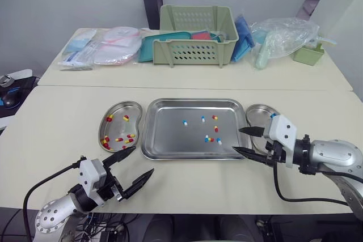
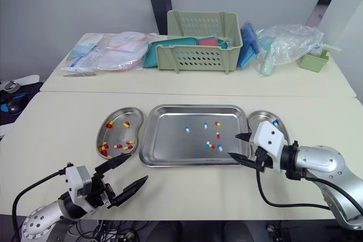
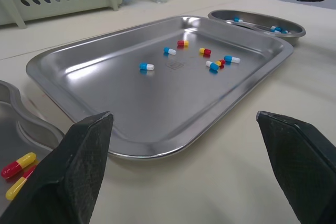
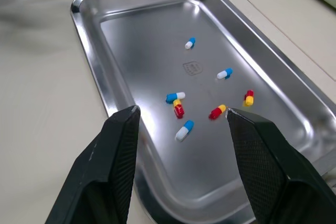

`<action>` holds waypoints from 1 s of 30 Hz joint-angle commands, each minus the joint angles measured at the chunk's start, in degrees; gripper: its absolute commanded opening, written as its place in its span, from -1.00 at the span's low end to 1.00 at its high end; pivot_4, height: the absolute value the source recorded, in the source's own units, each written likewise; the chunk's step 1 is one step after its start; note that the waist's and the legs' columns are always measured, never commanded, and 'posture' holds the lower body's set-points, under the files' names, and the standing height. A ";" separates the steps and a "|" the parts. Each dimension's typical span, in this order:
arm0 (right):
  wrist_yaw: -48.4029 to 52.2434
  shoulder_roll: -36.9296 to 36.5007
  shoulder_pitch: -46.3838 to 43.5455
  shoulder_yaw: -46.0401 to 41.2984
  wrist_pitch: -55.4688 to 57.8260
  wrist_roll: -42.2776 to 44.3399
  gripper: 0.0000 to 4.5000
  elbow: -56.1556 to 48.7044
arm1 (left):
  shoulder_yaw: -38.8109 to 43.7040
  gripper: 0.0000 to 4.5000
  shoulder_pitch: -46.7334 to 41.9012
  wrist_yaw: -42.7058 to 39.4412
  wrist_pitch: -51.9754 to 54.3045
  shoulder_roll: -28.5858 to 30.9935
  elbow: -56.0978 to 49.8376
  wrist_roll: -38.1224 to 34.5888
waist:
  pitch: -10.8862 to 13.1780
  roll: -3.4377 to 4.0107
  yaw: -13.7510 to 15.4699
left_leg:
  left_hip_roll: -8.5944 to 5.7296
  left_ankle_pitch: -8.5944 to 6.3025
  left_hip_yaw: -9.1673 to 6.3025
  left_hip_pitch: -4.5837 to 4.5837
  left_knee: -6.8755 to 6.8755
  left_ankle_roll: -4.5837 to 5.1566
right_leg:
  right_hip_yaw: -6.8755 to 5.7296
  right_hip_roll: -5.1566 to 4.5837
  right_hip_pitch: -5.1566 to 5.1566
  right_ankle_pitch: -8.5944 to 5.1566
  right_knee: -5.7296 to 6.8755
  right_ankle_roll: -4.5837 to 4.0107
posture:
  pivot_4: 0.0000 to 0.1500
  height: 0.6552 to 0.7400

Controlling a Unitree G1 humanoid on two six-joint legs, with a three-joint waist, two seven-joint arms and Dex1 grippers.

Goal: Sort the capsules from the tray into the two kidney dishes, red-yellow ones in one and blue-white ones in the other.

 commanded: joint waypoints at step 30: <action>-16.39 35.51 -29.77 25.48 2.15 -22.78 0.27 38.56 | -3.44 1.00 -1.10 1.93 -3.16 -2.16 1.22 1.92 | 0.01 0.04 -1.16 | -0.01 0.01 -0.03 -0.08 -0.03 -0.01 | 0.02 0.00 -0.27 0.00 0.09 -0.01 | 1.00 1.00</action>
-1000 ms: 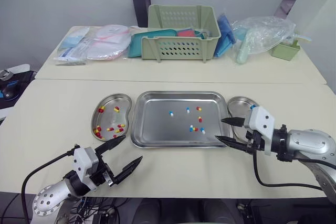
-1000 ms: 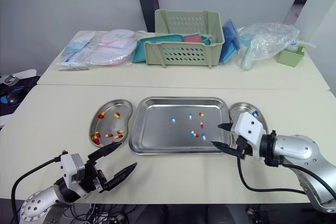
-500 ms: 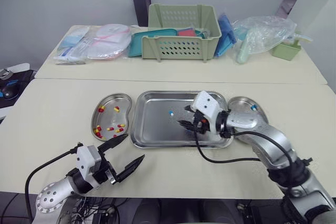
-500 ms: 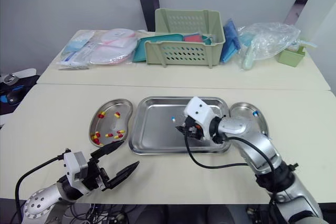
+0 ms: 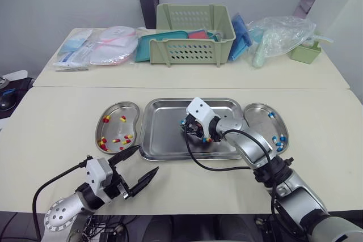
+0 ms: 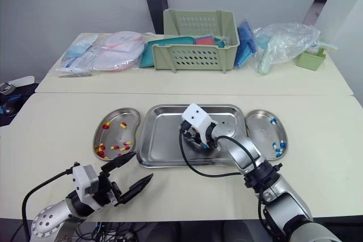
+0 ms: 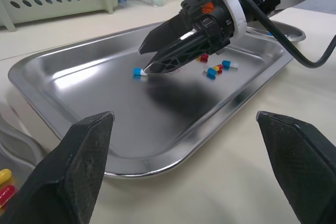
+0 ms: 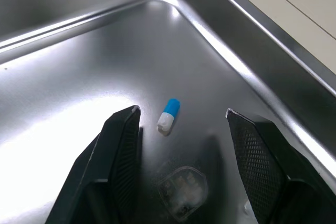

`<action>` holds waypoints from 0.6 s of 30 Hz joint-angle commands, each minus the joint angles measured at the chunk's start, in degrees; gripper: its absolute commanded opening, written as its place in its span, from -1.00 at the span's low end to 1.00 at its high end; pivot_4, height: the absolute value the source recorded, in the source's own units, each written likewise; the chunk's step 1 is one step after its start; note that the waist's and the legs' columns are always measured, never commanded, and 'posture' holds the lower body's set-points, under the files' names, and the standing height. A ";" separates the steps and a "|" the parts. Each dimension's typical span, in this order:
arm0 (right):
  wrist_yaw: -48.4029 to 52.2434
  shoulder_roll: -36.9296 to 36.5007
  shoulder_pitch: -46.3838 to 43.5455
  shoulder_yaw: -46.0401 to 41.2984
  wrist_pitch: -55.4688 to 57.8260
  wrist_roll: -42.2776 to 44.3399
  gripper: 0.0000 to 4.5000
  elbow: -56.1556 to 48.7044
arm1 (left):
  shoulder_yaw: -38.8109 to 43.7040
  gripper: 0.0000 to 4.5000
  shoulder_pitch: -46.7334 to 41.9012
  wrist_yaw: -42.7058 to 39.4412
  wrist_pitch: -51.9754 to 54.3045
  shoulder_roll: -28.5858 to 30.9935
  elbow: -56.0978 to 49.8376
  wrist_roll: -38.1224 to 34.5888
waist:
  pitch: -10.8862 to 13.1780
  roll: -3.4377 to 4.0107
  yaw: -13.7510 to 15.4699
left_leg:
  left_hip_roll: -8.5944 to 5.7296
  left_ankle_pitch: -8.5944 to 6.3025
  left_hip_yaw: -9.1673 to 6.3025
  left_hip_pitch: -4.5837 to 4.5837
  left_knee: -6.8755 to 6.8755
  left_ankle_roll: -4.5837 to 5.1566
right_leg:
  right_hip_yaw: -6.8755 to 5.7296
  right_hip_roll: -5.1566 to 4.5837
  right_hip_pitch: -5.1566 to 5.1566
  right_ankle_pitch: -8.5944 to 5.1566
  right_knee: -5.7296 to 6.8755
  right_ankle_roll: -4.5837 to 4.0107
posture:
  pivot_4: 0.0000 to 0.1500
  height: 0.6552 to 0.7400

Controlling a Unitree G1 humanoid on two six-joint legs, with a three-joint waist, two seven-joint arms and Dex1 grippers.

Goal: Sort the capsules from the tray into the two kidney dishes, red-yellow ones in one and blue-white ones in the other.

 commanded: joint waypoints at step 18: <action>1.50 5.70 -0.85 -2.34 -0.13 -2.00 -0.77 5.36 | -0.91 1.00 -0.03 0.90 -2.09 0.01 -0.24 0.91 | 0.00 0.02 -0.27 | 0.01 0.00 0.02 0.00 -0.02 0.00 | 0.03 0.00 -0.14 0.00 0.02 0.00 | 1.00 1.00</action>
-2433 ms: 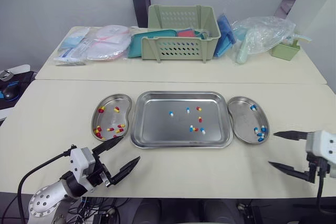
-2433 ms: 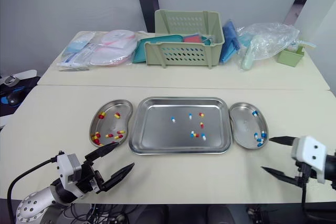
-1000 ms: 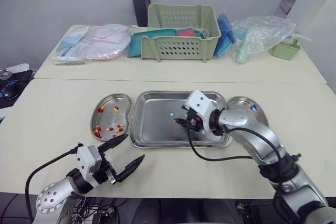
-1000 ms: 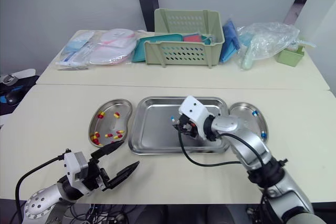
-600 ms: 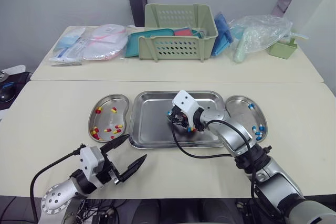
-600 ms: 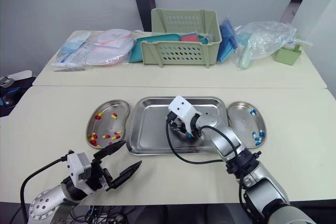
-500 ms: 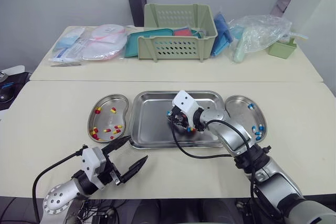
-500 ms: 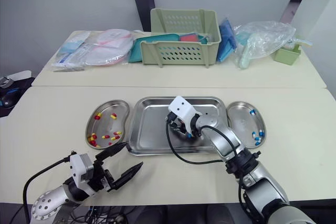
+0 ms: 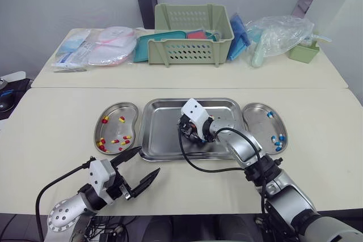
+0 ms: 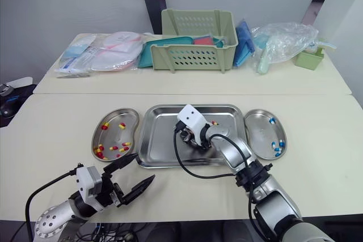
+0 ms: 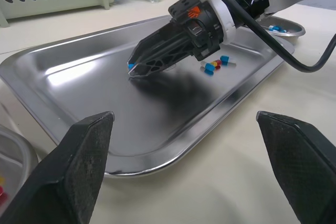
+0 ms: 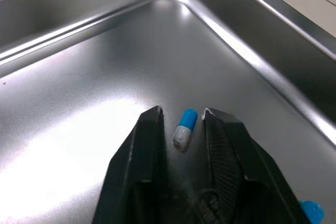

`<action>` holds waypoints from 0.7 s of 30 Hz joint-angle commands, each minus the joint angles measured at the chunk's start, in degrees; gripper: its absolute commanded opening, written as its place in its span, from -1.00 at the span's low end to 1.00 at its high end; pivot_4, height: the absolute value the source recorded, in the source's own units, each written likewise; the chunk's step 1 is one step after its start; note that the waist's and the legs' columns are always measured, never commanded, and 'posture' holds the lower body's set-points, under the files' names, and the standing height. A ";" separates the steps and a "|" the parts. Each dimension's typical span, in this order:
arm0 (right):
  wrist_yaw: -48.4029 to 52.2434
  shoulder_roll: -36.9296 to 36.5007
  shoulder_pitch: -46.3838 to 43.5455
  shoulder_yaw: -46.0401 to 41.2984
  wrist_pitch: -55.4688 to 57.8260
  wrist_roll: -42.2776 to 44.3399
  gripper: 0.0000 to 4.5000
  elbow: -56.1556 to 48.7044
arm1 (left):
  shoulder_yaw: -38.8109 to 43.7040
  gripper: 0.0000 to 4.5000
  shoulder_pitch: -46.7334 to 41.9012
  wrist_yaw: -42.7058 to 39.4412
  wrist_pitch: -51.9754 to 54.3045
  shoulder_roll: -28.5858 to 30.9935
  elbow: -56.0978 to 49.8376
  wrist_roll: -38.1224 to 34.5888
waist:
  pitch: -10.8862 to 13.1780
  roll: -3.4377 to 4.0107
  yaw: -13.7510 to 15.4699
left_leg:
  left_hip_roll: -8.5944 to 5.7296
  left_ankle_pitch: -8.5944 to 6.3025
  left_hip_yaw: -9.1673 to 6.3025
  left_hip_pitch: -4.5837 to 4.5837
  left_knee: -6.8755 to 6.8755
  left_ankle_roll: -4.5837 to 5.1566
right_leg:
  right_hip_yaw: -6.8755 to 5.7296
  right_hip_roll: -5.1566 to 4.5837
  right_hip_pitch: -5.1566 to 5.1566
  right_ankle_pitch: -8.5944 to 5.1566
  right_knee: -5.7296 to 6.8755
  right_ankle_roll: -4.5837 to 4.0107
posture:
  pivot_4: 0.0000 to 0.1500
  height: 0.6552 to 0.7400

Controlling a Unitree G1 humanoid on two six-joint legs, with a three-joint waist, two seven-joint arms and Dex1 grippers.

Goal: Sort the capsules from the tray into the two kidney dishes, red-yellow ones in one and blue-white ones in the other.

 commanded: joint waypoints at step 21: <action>13.62 -17.61 9.71 -12.99 3.82 10.82 -0.99 -30.66 | -1.15 1.00 -2.30 -0.81 -1.44 1.04 -0.44 -0.44 | 0.02 0.03 0.48 | -0.01 0.00 -0.01 -0.16 0.00 0.01 | -0.02 -0.01 0.03 0.00 -0.07 0.00 | 1.00 1.00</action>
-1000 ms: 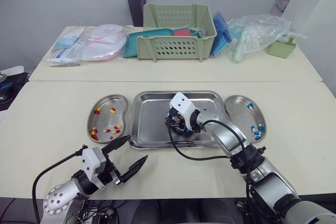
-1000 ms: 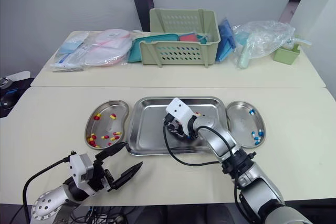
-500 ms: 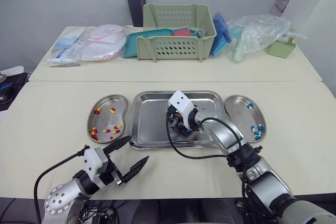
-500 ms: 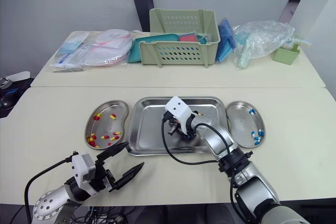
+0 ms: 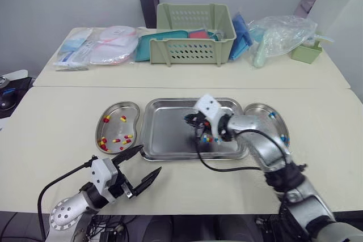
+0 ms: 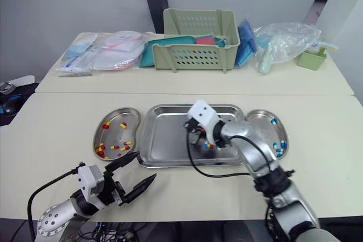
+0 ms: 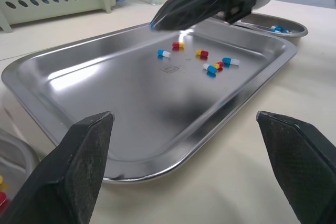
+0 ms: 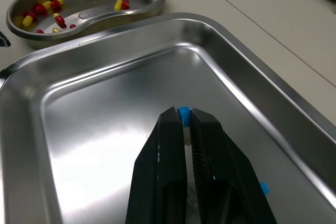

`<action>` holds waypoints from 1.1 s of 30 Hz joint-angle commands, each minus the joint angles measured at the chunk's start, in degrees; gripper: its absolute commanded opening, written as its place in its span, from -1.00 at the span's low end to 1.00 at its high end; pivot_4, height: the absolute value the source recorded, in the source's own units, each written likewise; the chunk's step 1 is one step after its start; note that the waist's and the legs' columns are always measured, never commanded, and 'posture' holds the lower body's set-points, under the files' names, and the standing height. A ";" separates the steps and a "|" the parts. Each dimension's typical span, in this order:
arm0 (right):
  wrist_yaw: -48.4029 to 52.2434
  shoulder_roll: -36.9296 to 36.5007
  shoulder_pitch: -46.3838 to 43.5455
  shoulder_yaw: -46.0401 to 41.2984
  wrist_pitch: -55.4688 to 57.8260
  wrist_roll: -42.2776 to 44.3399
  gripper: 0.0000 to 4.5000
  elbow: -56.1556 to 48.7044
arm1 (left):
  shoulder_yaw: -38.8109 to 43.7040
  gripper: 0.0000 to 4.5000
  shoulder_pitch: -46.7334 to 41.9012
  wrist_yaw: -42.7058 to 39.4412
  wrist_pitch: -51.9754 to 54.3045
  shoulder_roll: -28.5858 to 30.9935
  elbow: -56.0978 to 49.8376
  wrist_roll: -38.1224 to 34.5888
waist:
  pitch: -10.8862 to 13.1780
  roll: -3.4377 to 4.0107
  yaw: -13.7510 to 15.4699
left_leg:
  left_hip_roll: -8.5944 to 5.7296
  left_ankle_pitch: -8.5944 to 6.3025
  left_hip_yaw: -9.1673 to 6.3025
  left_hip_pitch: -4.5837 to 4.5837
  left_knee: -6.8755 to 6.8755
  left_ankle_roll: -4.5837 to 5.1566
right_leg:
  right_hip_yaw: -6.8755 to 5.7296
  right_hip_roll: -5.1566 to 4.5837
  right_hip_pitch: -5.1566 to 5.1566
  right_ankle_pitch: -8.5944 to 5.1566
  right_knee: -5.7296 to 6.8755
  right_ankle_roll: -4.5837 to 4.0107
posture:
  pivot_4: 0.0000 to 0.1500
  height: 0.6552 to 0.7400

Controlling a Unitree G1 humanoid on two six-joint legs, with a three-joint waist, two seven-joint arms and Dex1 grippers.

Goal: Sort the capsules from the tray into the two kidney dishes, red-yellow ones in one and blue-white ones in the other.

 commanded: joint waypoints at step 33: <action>2.88 -27.17 22.52 -29.29 -0.81 8.78 0.44 -5.97 | -0.38 1.00 -4.19 -6.62 0.27 3.99 -1.05 -2.99 | 0.08 0.09 0.92 | -0.01 0.00 0.05 0.07 0.01 0.01 | 0.01 0.00 0.20 0.00 -0.06 0.00 | 1.00 1.00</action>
